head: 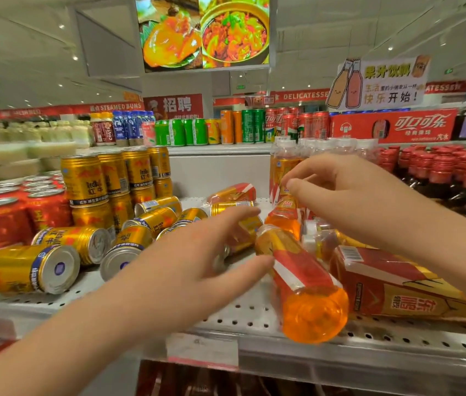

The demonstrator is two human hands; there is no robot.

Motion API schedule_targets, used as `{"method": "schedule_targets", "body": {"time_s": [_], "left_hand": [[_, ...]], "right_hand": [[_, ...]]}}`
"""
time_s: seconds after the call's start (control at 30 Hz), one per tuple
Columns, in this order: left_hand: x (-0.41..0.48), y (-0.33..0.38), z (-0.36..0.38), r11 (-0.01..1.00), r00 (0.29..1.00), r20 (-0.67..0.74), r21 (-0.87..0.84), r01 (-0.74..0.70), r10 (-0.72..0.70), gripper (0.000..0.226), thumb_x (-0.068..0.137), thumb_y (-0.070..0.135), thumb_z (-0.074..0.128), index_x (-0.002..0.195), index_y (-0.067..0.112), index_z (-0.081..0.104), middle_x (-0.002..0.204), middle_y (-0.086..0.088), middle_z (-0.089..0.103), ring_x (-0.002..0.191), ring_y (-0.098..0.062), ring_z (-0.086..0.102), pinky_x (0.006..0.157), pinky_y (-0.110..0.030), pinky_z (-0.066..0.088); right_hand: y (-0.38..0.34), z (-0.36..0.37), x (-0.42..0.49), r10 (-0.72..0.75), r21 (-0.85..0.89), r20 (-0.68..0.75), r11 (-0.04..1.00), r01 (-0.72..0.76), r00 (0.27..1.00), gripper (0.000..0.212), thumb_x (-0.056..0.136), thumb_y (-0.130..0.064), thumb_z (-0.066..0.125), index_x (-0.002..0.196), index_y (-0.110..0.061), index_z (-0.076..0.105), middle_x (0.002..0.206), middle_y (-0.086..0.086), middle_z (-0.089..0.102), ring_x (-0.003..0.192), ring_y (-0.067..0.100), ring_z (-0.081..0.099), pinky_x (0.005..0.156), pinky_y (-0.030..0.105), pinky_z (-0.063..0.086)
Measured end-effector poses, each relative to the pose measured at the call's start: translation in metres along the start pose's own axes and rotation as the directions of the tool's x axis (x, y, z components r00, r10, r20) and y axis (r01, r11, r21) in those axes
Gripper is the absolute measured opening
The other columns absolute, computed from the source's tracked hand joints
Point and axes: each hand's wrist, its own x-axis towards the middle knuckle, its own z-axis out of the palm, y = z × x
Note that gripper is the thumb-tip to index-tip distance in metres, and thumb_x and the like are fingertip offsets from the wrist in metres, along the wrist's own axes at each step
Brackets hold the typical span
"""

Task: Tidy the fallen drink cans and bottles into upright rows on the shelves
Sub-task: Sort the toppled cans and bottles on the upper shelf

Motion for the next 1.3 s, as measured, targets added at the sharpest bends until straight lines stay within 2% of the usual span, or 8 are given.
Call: {"method": "schedule_targets", "body": {"time_s": [0.1, 0.23, 0.37, 0.5, 0.73, 1.07, 1.17, 1.3], "left_hand": [[0.057, -0.028, -0.014, 0.985, 0.996, -0.021, 0.151, 0.083, -0.081, 0.040, 0.094, 0.065, 0.048, 0.129, 0.047, 0.051, 0.106, 0.022, 0.068, 0.095, 0.004, 0.064, 0.081, -0.028, 0.058], [0.136, -0.082, -0.008, 0.932, 0.974, 0.121, 0.334, 0.142, -0.192, 0.033, 0.101, 0.045, 0.053, 0.128, 0.028, 0.059, 0.115, 0.004, 0.069, 0.095, -0.013, 0.062, 0.076, -0.028, 0.048], [0.193, -0.132, 0.014, 0.895, 0.943, 0.169, 0.399, 0.199, -0.286, 0.045, 0.100, 0.049, 0.053, 0.135, 0.022, 0.057, 0.130, -0.005, 0.064, 0.108, -0.025, 0.060, 0.085, -0.032, 0.046], [0.229, -0.168, 0.046, 0.852, 0.860, 0.285, 0.447, 0.271, -0.423, 0.066, 0.098, 0.056, 0.054, 0.147, 0.013, 0.044, 0.145, -0.012, 0.054, 0.126, -0.033, 0.055, 0.095, -0.037, 0.046], [0.270, -0.203, 0.057, 0.872, 0.800, 0.375, 0.344, 0.349, -0.468, 0.063, 0.082, 0.047, 0.079, 0.130, 0.013, 0.055, 0.100, -0.004, 0.060, 0.085, -0.024, 0.068, 0.061, -0.034, 0.063], [0.299, -0.183, 0.088, 0.837, 0.759, 0.365, 0.134, 0.530, -0.539, 0.055, 0.086, 0.059, 0.070, 0.111, 0.013, 0.056, 0.099, -0.012, 0.067, 0.078, -0.027, 0.073, 0.049, -0.029, 0.058], [0.294, -0.172, 0.088, 0.853, 0.736, 0.441, 0.170, 0.493, -0.513, 0.056, 0.086, 0.068, 0.064, 0.106, 0.018, 0.052, 0.107, -0.008, 0.063, 0.084, -0.027, 0.070, 0.065, -0.034, 0.061], [0.276, -0.167, 0.088, 0.892, 0.767, 0.461, 0.156, 0.425, -0.446, 0.060, 0.091, 0.066, 0.059, 0.130, 0.020, 0.050, 0.125, -0.009, 0.061, 0.108, -0.032, 0.064, 0.093, -0.046, 0.057]], "right_hand": [[0.002, 0.007, 0.014, 0.004, -0.022, 0.065, 1.000, -0.003, 0.998, 0.017, 0.096, -0.044, 0.054, 0.103, -0.040, 0.068, 0.086, -0.022, 0.069, 0.075, -0.005, 0.066, 0.054, 0.016, 0.052], [0.007, 0.012, 0.037, 0.031, -0.099, 0.162, 0.995, -0.015, 0.986, 0.015, 0.094, -0.047, 0.054, 0.102, -0.045, 0.066, 0.086, -0.022, 0.070, 0.071, 0.004, 0.070, 0.058, 0.027, 0.059], [0.021, 0.018, 0.063, 0.070, -0.274, 0.199, 0.962, -0.014, 0.978, 0.020, 0.093, -0.052, 0.052, 0.108, -0.047, 0.064, 0.094, -0.024, 0.066, 0.075, -0.005, 0.062, 0.055, 0.014, 0.043], [0.036, 0.026, 0.080, 0.124, -0.363, 0.238, 0.931, -0.030, 0.963, 0.024, 0.092, -0.053, 0.051, 0.113, -0.046, 0.062, 0.094, -0.026, 0.063, 0.080, -0.006, 0.061, 0.066, 0.017, 0.046], [0.062, 0.029, 0.085, 0.176, -0.410, 0.192, 0.908, -0.084, 0.965, 0.028, 0.087, -0.058, 0.050, 0.111, -0.049, 0.061, 0.092, -0.029, 0.063, 0.079, -0.008, 0.061, 0.063, 0.015, 0.046], [0.064, 0.025, 0.091, 0.168, -0.402, 0.163, 0.911, -0.090, 0.972, 0.025, 0.092, -0.055, 0.050, 0.113, -0.048, 0.061, 0.093, -0.029, 0.064, 0.081, -0.006, 0.063, 0.068, 0.018, 0.053], [0.067, 0.026, 0.090, 0.184, -0.406, 0.173, 0.908, -0.100, 0.968, 0.026, 0.094, -0.054, 0.050, 0.117, -0.046, 0.059, 0.096, -0.027, 0.063, 0.084, -0.003, 0.064, 0.072, 0.022, 0.056], [0.069, 0.033, 0.096, 0.162, -0.402, 0.184, 0.912, -0.076, 0.970, 0.026, 0.096, -0.050, 0.051, 0.120, -0.043, 0.060, 0.099, -0.025, 0.064, 0.086, -0.004, 0.062, 0.070, 0.020, 0.053]]}}
